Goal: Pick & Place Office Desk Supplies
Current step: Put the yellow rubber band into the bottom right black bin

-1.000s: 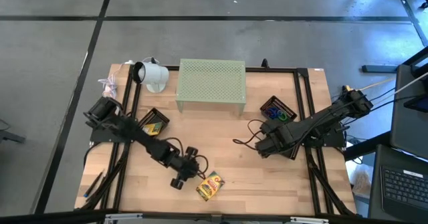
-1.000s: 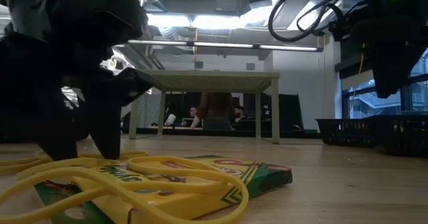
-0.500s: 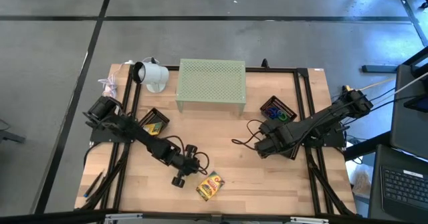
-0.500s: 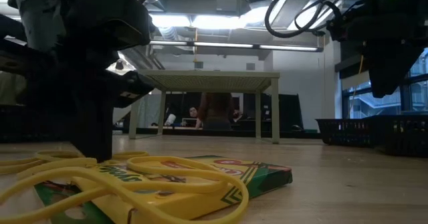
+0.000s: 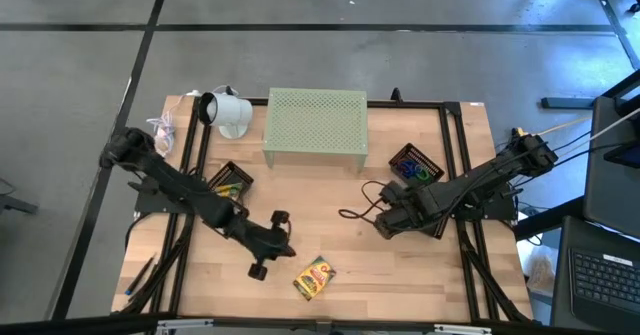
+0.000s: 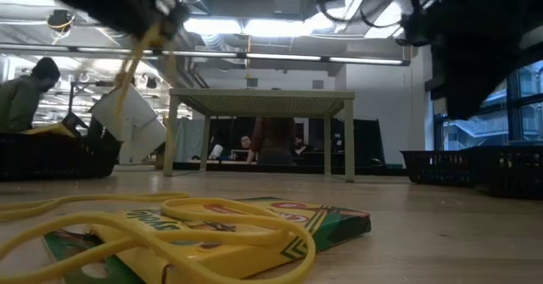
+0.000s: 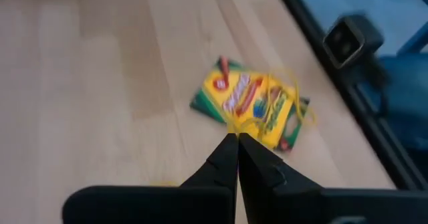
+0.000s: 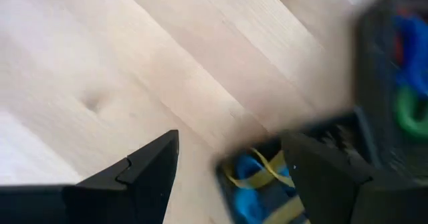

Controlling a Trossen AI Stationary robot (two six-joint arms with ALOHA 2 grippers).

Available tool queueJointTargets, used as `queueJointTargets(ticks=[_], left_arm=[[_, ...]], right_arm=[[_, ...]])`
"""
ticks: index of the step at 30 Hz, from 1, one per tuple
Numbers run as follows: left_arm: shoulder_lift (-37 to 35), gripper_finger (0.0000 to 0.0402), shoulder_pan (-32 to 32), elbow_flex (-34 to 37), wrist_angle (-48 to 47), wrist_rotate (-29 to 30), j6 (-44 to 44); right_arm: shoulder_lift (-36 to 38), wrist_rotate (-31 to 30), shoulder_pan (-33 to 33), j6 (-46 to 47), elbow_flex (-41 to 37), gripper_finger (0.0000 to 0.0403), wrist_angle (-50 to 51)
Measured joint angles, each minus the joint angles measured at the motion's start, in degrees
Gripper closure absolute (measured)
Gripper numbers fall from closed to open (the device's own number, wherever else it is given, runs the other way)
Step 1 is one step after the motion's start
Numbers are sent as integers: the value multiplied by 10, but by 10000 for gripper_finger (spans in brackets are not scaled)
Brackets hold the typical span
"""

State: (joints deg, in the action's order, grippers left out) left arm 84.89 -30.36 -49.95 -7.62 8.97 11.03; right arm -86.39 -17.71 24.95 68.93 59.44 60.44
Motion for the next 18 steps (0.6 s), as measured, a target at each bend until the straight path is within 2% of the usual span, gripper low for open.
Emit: queueJointTargets(ticks=[4, 7, 13, 18], left_arm=[[-45, 400, -14, 0, 1, 48, -23], [-70, 400, -20, 0, 1, 86, -45], [-99, 400, -18, 0, 5, 146, -90], [-101, 400, -13, 0, 57, 171, -166]], right_arm=[[0, -39, 0, -88, 0, 136, -127], [0, -50, 0, -211, 0, 136, -260], [0, -12, 0, -447, 0, 136, -515], [-4, -4, -4, -521, 0, 136, -643]])
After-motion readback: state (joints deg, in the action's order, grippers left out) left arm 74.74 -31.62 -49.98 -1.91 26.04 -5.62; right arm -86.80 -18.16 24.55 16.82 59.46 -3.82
